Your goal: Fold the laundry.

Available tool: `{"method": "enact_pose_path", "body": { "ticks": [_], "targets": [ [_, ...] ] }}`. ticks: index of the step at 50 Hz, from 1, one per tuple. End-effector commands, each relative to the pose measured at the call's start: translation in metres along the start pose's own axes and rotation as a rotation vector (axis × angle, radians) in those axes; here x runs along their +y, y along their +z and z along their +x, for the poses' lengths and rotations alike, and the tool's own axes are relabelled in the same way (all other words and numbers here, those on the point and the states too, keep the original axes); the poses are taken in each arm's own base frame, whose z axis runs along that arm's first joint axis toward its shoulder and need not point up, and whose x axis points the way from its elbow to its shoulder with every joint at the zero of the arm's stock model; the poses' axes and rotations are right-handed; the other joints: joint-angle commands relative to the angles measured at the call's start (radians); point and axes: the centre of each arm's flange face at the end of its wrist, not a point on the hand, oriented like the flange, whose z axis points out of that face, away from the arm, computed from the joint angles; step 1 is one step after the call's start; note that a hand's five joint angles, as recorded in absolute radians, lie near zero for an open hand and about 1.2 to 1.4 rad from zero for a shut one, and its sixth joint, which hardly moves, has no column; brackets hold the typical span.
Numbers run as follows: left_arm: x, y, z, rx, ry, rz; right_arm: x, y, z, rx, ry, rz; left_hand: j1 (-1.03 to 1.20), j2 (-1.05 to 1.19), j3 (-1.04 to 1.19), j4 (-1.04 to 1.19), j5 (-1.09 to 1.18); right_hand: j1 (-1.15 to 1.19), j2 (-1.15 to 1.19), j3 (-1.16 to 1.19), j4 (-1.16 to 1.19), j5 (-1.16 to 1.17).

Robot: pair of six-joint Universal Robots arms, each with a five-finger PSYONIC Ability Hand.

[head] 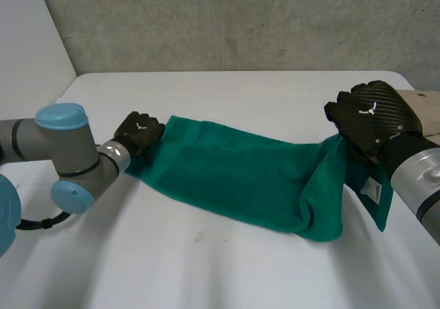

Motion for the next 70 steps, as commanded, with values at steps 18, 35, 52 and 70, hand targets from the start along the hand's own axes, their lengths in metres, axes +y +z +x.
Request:
{"method": "enact_pose_path", "body": {
  "ticks": [18, 35, 52, 70],
  "targets": [
    [-0.099, -0.108, -0.033, -0.111, 0.007, 0.009, -0.002, 0.009, 0.039, 0.010, 0.033, -0.099, 0.573, 0.616, 0.619, 0.616, 0.625, 0.423, 0.224, 0.221, 0.208, 0.239],
    [-0.093, -0.160, -0.026, -0.072, -0.186, -0.065, 0.053, 0.085, 0.069, -0.153, 0.156, -0.291, 0.573, 0.616, 0.619, 0.616, 0.625, 0.423, 0.224, 0.221, 0.208, 0.239],
    [-0.027, -0.034, -0.045, -0.262, -0.182, -0.172, 0.113, 0.198, 0.053, 0.078, 0.060, -0.301, 0.573, 0.616, 0.619, 0.616, 0.625, -0.799, -0.998, -1.001, -1.014, -0.983],
    [-0.049, -0.074, -0.011, -0.189, -0.145, -0.050, 0.063, 0.098, 0.052, 0.002, 0.151, -0.326, -0.575, -0.532, -0.529, -0.531, -0.522, -0.781, -0.979, -0.983, -0.995, -0.964]
  ]
}}
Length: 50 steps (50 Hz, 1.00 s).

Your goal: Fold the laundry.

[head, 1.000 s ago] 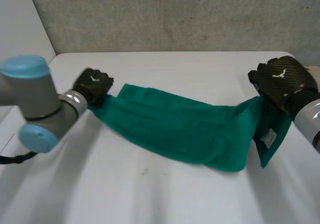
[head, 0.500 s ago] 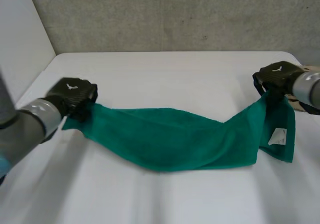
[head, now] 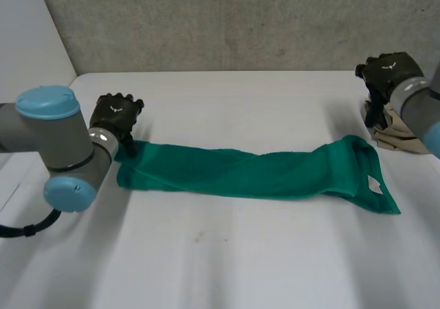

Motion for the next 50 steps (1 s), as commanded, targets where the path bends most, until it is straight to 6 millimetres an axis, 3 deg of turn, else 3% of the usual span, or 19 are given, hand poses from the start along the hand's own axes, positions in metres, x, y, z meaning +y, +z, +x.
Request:
{"method": "enact_pose_path", "body": {
  "ticks": [1, 5, 10, 19, 26, 29, 35, 44, 50],
  "targets": [
    [-0.008, -0.044, 0.004, 0.092, 0.001, 0.000, 0.020, -0.060, -0.019, -0.174, 0.002, -0.091, 0.015, 0.018, 0.015, 0.020, 0.024, 0.035, 0.019, 0.023, 0.004, -0.007],
    [-0.003, -0.066, 0.008, 0.221, -0.008, 0.015, 0.045, -0.082, -0.022, -0.249, 0.054, -0.181, 0.120, 0.124, 0.120, 0.125, 0.130, 0.144, 0.128, 0.132, 0.113, 0.102],
    [0.009, -0.067, 0.003, 0.266, 0.009, 0.011, 0.071, -0.102, -0.043, -0.341, 0.125, -0.222, 0.144, 0.147, 0.144, 0.149, 0.154, 0.147, 0.131, 0.135, 0.116, 0.105],
    [0.053, -0.035, -0.001, 0.256, 0.187, -0.048, 0.087, -0.092, -0.055, -0.301, 0.168, -0.114, 0.141, 0.145, 0.141, 0.146, 0.151, 0.155, 0.139, 0.144, 0.124, 0.114],
    [0.064, -0.018, 0.005, 0.266, 0.221, -0.050, 0.101, -0.070, -0.061, -0.273, 0.172, -0.077, 0.141, 0.145, 0.141, 0.146, 0.151, 0.404, 0.388, 0.393, 0.373, 0.363],
    [0.064, -0.010, 0.005, 0.261, 0.222, -0.040, 0.102, -0.063, -0.060, -0.260, 0.167, -0.066, 0.153, 0.156, 0.153, 0.158, 0.162, 0.507, 0.491, 0.496, 0.476, 0.466],
    [0.063, 0.001, 0.005, 0.252, 0.226, -0.020, 0.104, -0.046, -0.056, -0.224, 0.158, -0.054, 0.232, 0.235, 0.232, 0.237, 0.242, 1.192, 1.176, 1.181, 1.161, 1.151],
    [0.067, 0.013, 0.008, 0.255, 0.235, -0.005, 0.096, -0.044, -0.049, -0.193, 0.153, -0.043, 0.411, 0.415, 0.411, 0.416, 0.421, 1.194, 1.178, 1.182, 1.163, 1.152],
    [0.071, 0.019, 0.009, 0.258, 0.235, -0.003, 0.075, -0.053, -0.037, -0.166, 0.143, 0.006, 0.563, 0.567, 0.563, 0.568, 0.573, 1.194, 1.178, 1.182, 1.163, 1.152]
  ]
}}
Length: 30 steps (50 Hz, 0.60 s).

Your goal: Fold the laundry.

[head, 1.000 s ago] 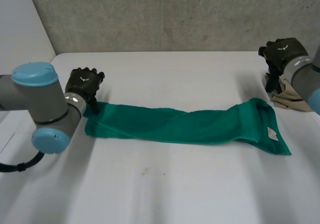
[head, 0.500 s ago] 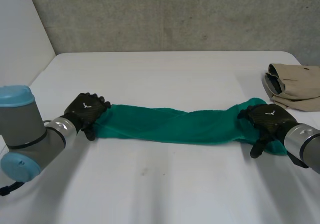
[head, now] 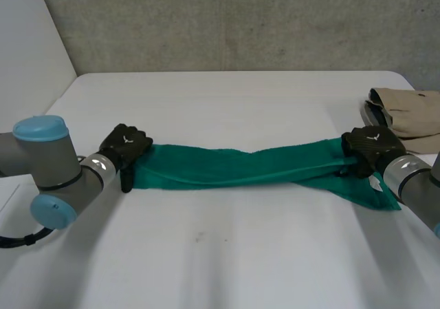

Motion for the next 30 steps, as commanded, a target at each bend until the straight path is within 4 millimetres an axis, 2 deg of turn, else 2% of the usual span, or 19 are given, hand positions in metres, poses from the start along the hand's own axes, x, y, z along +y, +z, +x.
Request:
{"method": "enact_pose_path", "body": {
  "ticks": [1, 4, 7, 14, 21, 30],
  "targets": [
    [0.004, 0.007, 0.001, 0.004, 0.000, 0.002, -0.022, -0.013, 0.006, 0.023, -0.014, 0.046, 0.239, 0.247, 0.251, 0.247, 0.510, 0.428, 0.221, 0.216, 0.209, 0.243],
    [0.002, 0.009, -0.002, -0.004, 0.003, 0.012, -0.026, -0.014, 0.007, 0.023, -0.018, 0.047, 0.359, 0.367, 0.371, 0.367, 0.630, 0.428, 0.221, 0.216, 0.209, 0.243],
    [0.000, 0.008, -0.001, -0.003, 0.003, 0.015, -0.026, -0.015, 0.006, 0.017, -0.015, 0.039, 0.359, 0.368, 0.372, 0.367, 0.631, 0.428, 0.221, 0.216, 0.209, 0.243],
    [-0.014, 0.000, 0.013, 0.029, 0.013, 0.025, -0.022, -0.019, 0.001, -0.008, -0.006, 0.003, 0.128, 0.136, 0.140, 0.136, 0.399, 0.428, 0.221, 0.216, 0.209, 0.243],
    [-0.040, -0.026, 0.005, 0.031, 0.013, 0.037, -0.020, -0.022, -0.005, -0.031, -0.010, -0.015, 0.004, 0.013, 0.017, 0.012, 0.276, 0.428, 0.221, 0.216, 0.209, 0.243],
    [-0.063, -0.035, 0.001, 0.025, -0.035, 0.079, -0.023, -0.022, -0.005, -0.033, -0.002, -0.006, -0.005, 0.004, 0.008, 0.003, 0.267, 0.428, 0.221, 0.216, 0.209, 0.243]
  ]
}}
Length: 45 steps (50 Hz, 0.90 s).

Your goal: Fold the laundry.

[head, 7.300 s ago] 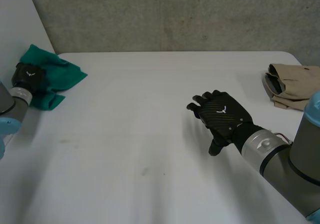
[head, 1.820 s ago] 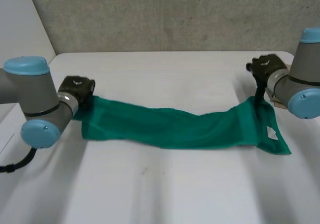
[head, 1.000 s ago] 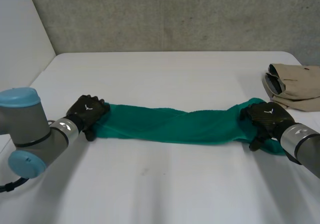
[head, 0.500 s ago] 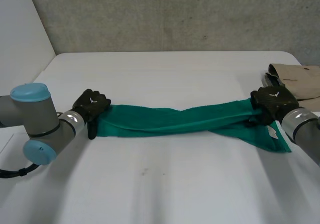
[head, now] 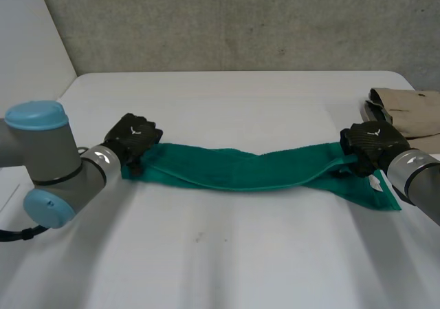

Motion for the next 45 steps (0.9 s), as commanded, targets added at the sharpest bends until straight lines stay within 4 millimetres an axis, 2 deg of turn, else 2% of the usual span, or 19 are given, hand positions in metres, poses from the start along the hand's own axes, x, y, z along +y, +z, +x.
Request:
{"method": "enact_pose_path", "body": {
  "ticks": [1, 8, 13, 33, 39, 45],
  "targets": [
    [-0.016, -0.005, -0.004, -0.008, -0.053, 0.032, -0.002, 0.000, 0.001, 0.001, 0.005, 0.006, 0.039, 0.044, 0.038, 0.049, 0.089, 0.428, 0.221, 0.216, 0.209, 0.243],
    [-0.017, 0.003, -0.011, -0.023, -0.080, 0.049, -0.005, -0.002, 0.001, 0.003, 0.002, 0.013, 0.050, 0.056, 0.050, 0.061, 0.101, 0.428, 0.221, 0.216, 0.209, 0.243],
    [-0.005, 0.015, -0.006, -0.010, -0.083, 0.029, -0.007, -0.002, 0.002, 0.007, -0.001, 0.019, 0.053, 0.059, 0.053, 0.064, 0.104, 0.428, 0.221, 0.216, 0.209, 0.243],
    [0.017, 0.030, 0.000, 0.017, -0.099, -0.020, -0.016, 0.000, 0.006, 0.019, -0.008, 0.047, 0.077, 0.082, 0.076, 0.087, 0.127, 0.428, 0.221, 0.216, 0.209, 0.243],
    [0.020, 0.035, 0.001, 0.020, -0.100, -0.024, -0.020, 0.000, 0.002, 0.011, -0.015, 0.060, 0.247, 0.252, 0.246, 0.257, 0.297, 0.428, 0.221, 0.216, 0.209, 0.243],
    [0.023, 0.039, 0.003, 0.023, -0.100, -0.023, -0.021, 0.000, 0.003, 0.012, -0.016, 0.062, 0.740, 0.745, 0.739, 0.750, 0.790, 0.428, 0.221, 0.216, 0.209, 0.243]
  ]
}}
